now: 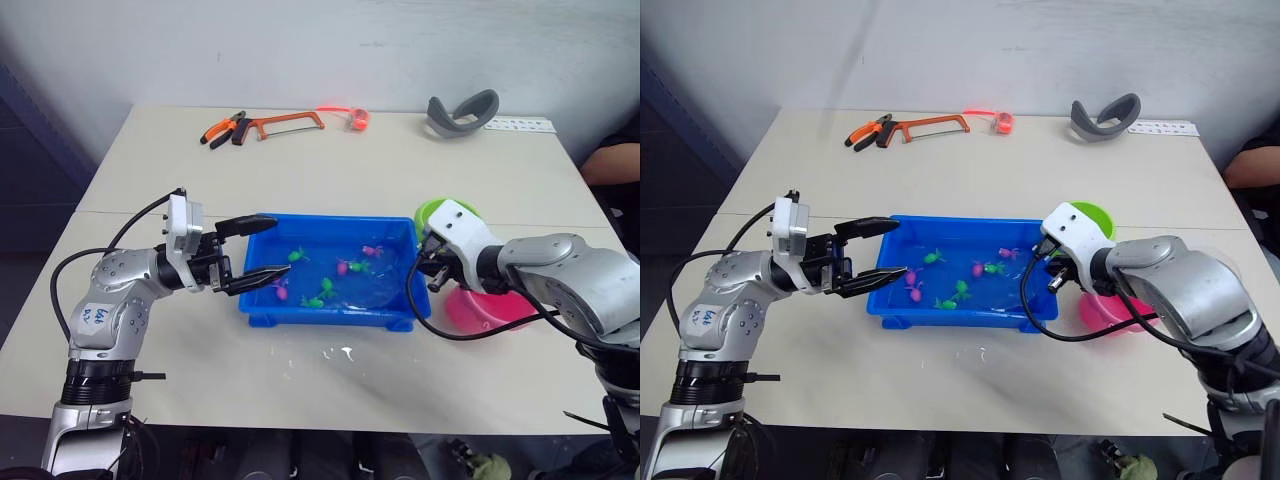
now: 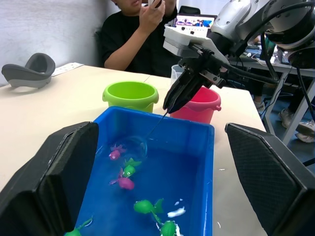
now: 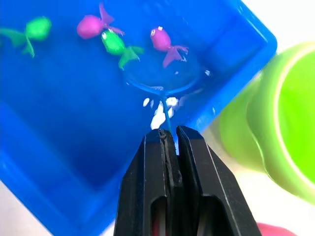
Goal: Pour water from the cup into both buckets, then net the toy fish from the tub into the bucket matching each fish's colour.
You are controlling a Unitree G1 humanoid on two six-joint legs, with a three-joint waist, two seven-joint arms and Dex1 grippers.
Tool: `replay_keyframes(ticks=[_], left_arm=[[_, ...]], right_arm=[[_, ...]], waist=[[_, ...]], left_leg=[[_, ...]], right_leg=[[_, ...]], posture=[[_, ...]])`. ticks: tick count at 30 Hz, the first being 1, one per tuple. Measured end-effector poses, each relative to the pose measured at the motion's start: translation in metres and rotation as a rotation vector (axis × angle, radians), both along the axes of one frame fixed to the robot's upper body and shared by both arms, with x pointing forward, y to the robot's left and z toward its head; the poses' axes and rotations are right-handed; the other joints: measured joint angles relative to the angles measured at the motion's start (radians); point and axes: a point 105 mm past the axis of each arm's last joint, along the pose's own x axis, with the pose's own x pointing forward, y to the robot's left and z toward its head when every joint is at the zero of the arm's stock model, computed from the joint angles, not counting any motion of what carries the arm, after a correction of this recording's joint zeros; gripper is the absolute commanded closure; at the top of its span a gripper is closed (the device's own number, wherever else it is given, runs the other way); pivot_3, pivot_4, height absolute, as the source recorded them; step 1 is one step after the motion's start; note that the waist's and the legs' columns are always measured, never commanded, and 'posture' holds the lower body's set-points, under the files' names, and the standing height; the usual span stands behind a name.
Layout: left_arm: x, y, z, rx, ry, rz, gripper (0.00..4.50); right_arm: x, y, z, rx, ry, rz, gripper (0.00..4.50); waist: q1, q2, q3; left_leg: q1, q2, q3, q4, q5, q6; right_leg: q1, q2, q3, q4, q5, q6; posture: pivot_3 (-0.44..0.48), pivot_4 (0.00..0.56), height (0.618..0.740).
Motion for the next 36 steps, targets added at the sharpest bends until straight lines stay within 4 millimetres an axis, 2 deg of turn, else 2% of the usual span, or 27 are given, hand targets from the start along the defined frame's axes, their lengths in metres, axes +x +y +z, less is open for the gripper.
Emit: replay_keyframes(ticks=[4,12,17,36], left_arm=[[0.000,0.000,0.000,0.000,0.000,0.001,0.02],[0.000,0.001,0.000,0.002,0.002,0.002,0.02],[0.000,0.001,-0.001,0.005,0.004,0.003,0.02],[0.000,0.003,-0.001,0.015,0.013,0.009,0.02]], right_arm=[[0.001,0.008,-0.003,0.061,-0.029,0.036,4.50],[-0.001,0.002,-0.006,0.080,-0.051,0.040,4.50],[0.000,-0.008,-0.004,0.029,-0.096,0.038,4.50],[-0.002,-0.013,-0.011,-0.065,-0.134,0.088,4.50]], waist=[[0.001,0.000,0.000],[0.001,0.000,0.000],[0.001,0.000,0.000],[0.002,0.000,0.000]], left_leg=[[0.000,0.000,0.000,0.000,0.000,0.000],[0.000,0.000,0.000,0.000,0.000,0.000],[0.000,0.000,0.000,0.000,0.000,0.000],[0.000,0.000,0.000,0.000,0.000,0.000]], right_leg=[[0.000,0.001,0.000,0.000,0.000,0.000],[0.000,0.001,0.000,0.000,0.000,0.000],[0.000,0.001,0.000,0.000,0.000,0.000],[0.000,0.001,0.000,0.000,0.000,0.000]], posture=[[0.000,0.150,0.740],[0.000,0.150,0.740],[0.000,0.150,0.740],[0.000,0.150,0.740]])
